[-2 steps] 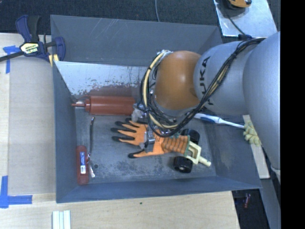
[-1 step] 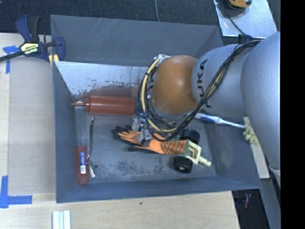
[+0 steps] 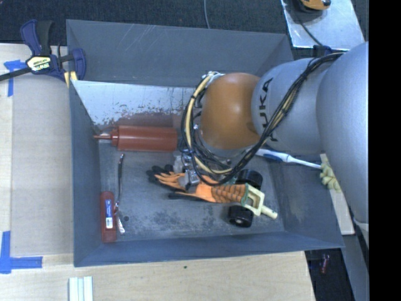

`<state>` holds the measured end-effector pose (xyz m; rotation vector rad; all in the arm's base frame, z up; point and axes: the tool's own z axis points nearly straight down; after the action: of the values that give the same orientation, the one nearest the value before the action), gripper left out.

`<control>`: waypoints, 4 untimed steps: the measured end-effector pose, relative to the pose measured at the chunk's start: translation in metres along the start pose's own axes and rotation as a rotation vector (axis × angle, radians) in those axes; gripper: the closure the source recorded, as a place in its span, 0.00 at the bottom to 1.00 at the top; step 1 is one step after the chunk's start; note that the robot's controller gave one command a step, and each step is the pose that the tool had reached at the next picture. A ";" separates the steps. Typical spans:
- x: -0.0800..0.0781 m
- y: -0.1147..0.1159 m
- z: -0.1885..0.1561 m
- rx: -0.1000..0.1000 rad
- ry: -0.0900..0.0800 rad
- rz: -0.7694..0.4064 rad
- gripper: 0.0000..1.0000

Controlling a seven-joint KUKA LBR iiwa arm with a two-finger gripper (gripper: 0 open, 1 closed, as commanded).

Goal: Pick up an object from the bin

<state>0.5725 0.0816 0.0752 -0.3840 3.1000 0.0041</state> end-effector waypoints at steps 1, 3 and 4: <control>0.000 0.000 0.000 0.000 0.000 0.000 1.00; 0.000 0.000 0.000 0.000 0.000 0.001 1.00; 0.000 0.000 0.000 0.000 0.000 0.001 1.00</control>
Offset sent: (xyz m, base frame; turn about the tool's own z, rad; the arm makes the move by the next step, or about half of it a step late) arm 0.0000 0.0000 0.0000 0.0000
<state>0.5725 0.0815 0.0751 -0.3823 3.1003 0.0044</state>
